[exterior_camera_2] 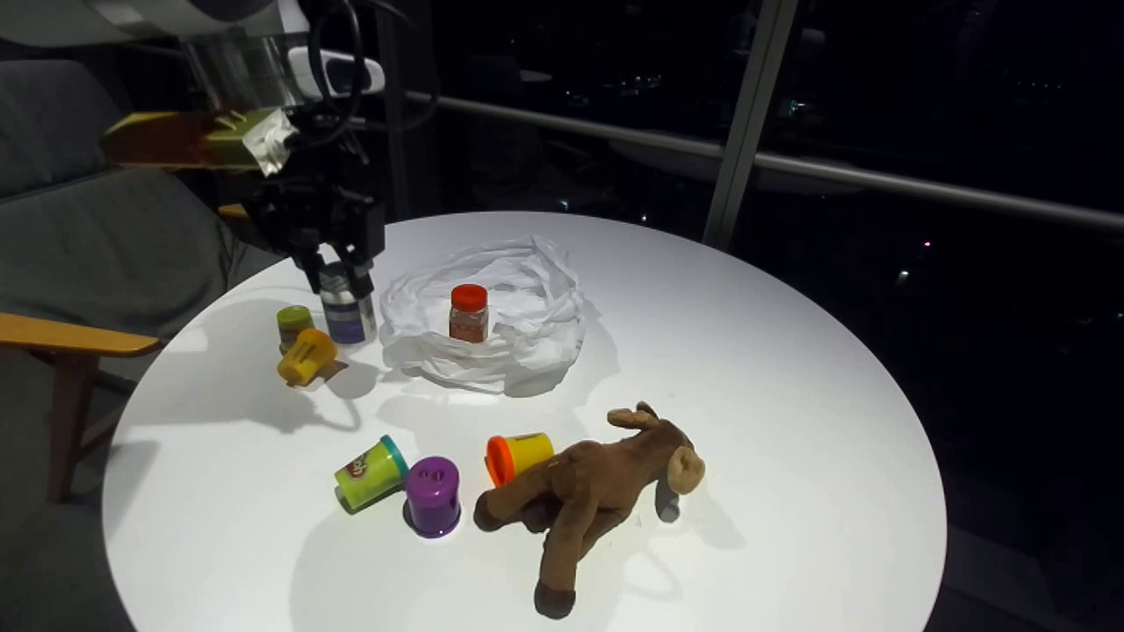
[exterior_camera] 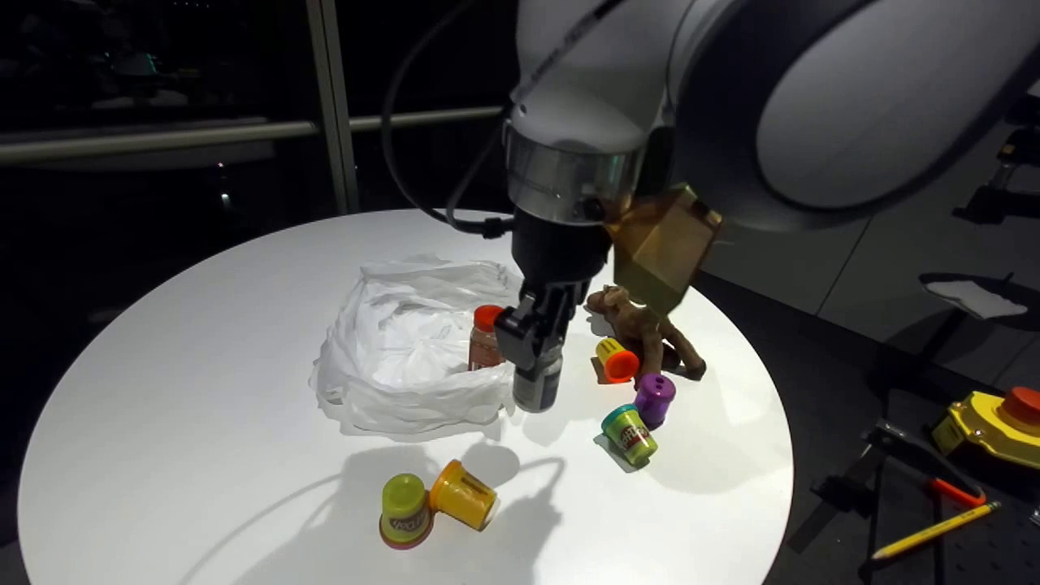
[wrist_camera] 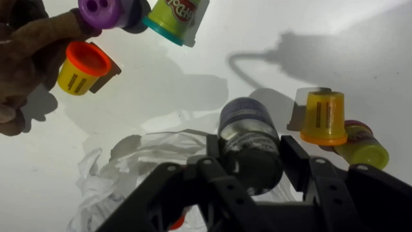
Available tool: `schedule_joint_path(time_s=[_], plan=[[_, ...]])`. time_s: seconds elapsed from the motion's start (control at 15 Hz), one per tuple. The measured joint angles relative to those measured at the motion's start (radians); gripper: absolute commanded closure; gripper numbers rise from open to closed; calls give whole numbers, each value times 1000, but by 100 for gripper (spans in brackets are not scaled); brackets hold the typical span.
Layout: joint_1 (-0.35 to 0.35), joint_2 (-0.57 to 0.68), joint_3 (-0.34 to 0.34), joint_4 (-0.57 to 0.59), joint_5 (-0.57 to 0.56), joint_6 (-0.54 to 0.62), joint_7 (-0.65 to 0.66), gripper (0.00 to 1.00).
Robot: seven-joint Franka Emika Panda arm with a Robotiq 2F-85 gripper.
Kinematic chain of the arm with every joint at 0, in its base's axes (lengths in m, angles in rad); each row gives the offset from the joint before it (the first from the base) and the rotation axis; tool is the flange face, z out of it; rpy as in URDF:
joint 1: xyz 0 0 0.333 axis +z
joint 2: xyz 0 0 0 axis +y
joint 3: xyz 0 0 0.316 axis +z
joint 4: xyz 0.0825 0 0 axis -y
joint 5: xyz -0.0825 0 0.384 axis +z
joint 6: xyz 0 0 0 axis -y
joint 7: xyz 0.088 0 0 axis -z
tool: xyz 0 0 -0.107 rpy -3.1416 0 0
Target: Put the objects in the plastic
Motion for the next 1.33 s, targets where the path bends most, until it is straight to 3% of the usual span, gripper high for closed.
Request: schedule_joint_path(time_s=[0.33,0.73,1.0,1.07,1.13,1.33], plan=[[-4,110,32,203,-82,-45,24,74],[5,358,-37,420,-172,-20,84,74],[12,434,-72,519,-171,-11,92,74],[11,443,-75,532,-169,-11,92,41],[8,451,-75,540,-160,-11,90,23],[-5,471,-72,548,-130,-11,82,1]])
